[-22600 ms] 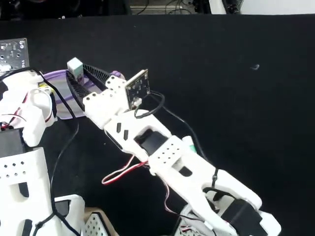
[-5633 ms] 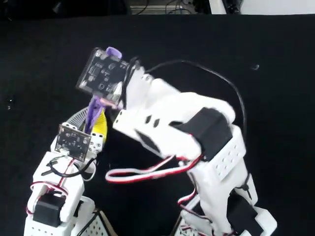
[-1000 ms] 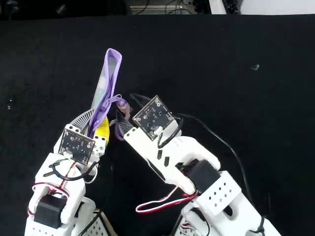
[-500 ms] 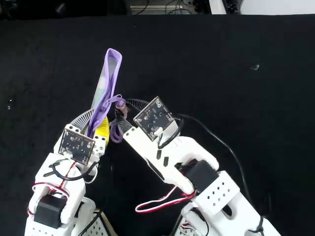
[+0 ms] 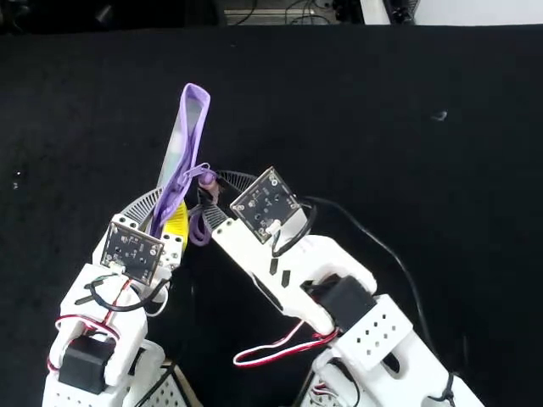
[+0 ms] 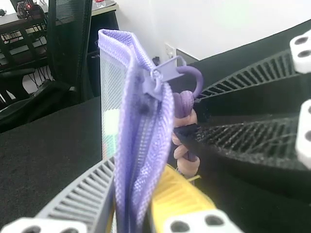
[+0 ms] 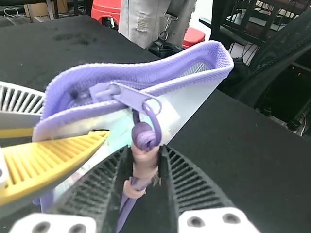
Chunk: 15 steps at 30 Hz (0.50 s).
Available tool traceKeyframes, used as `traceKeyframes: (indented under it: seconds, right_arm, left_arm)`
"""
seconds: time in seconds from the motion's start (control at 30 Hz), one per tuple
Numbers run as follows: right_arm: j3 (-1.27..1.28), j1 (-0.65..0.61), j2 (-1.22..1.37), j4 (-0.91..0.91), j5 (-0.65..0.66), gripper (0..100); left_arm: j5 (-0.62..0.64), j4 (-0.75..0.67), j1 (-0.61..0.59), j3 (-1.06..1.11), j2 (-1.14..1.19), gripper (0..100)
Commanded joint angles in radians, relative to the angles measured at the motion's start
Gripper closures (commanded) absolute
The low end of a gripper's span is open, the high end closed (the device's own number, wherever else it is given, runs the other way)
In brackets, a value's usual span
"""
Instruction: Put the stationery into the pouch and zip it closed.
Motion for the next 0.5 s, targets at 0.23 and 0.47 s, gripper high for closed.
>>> traceKeyframes:
  seconds: [0.23,0.47]
  right_arm:
    - [-0.005,0.002,-0.021,-0.034,-0.029,86.9]
    - [-0.005,-0.005,-0.021,-0.034,-0.041,86.1]
  left_arm:
    - [-0.003,0.014,0.008,-0.015,0.005,97]
    - [-0.003,0.014,0.004,-0.015,0.005,97]
